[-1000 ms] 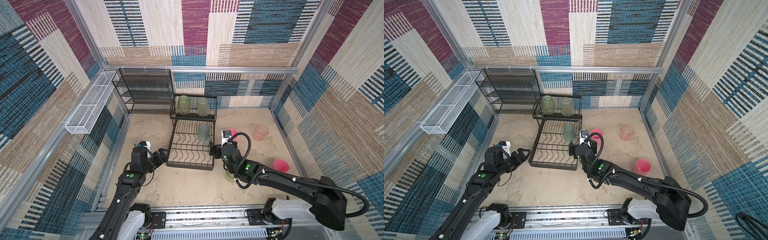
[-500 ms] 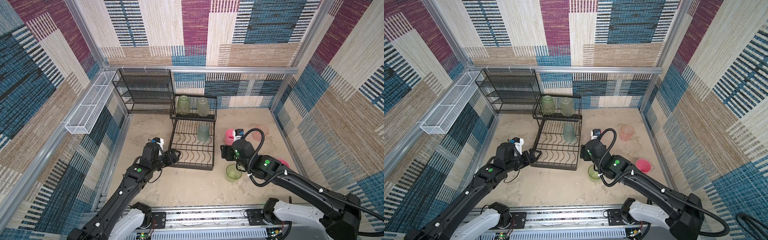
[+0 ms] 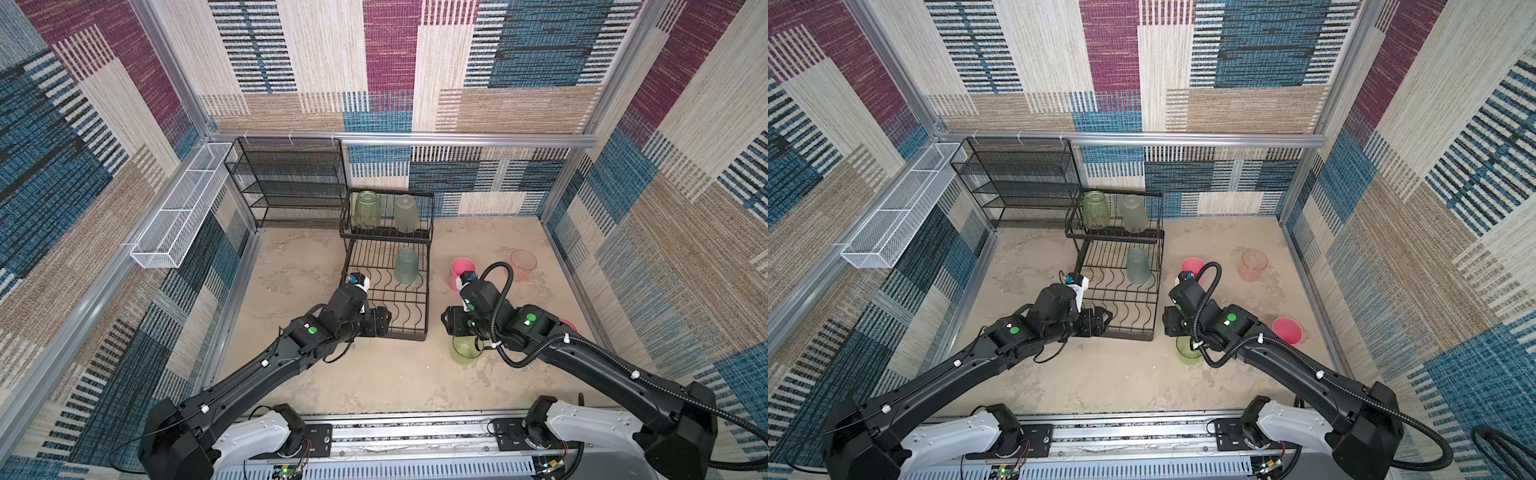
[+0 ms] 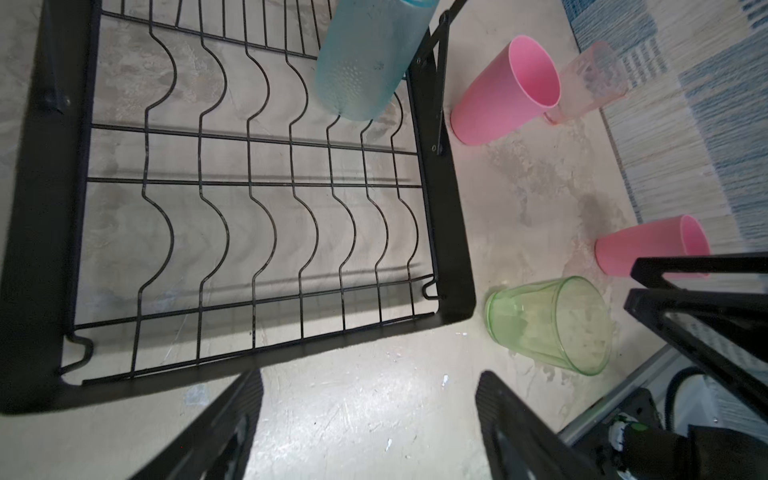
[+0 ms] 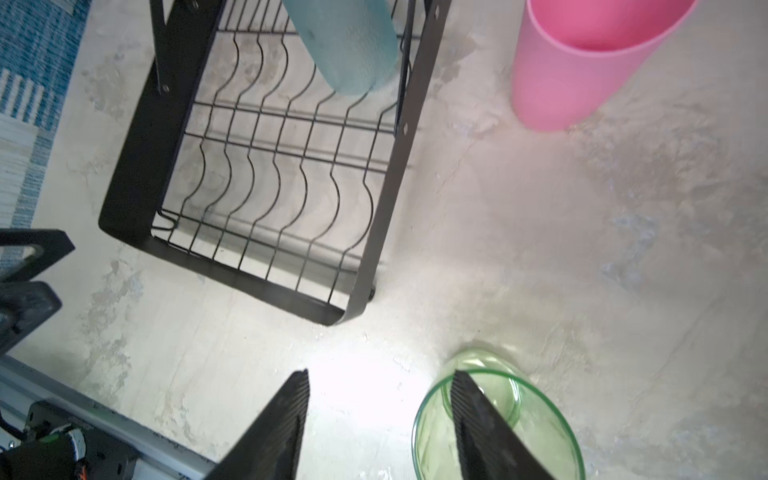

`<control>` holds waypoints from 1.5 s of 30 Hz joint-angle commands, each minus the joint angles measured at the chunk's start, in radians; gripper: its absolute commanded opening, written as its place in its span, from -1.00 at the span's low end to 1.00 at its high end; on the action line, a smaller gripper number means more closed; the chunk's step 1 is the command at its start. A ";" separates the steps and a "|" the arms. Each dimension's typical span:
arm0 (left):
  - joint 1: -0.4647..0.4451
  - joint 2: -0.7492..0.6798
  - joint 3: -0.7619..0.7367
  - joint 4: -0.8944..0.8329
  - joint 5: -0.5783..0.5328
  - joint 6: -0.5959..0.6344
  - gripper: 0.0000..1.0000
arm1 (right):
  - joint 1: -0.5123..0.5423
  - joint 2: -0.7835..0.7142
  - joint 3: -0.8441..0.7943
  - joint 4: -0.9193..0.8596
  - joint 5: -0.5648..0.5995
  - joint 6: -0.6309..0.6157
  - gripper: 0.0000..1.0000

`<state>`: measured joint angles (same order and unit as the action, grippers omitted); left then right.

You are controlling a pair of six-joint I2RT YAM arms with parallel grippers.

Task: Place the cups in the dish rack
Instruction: 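Reach the right gripper down and grasp the light green cup's rim, then lift the green cup toward the rack while the left gripper reaches to meet it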

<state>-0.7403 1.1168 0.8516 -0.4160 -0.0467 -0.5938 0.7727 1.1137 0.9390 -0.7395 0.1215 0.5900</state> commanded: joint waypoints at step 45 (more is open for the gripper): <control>-0.040 0.063 0.079 -0.112 -0.168 0.025 0.74 | 0.117 0.126 0.090 -0.194 0.075 0.004 -1.00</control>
<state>-0.7872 1.1915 0.9211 -0.5045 -0.2073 -0.5728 0.8886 1.2442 0.9936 -0.9077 0.1757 0.6254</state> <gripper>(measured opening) 0.865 0.068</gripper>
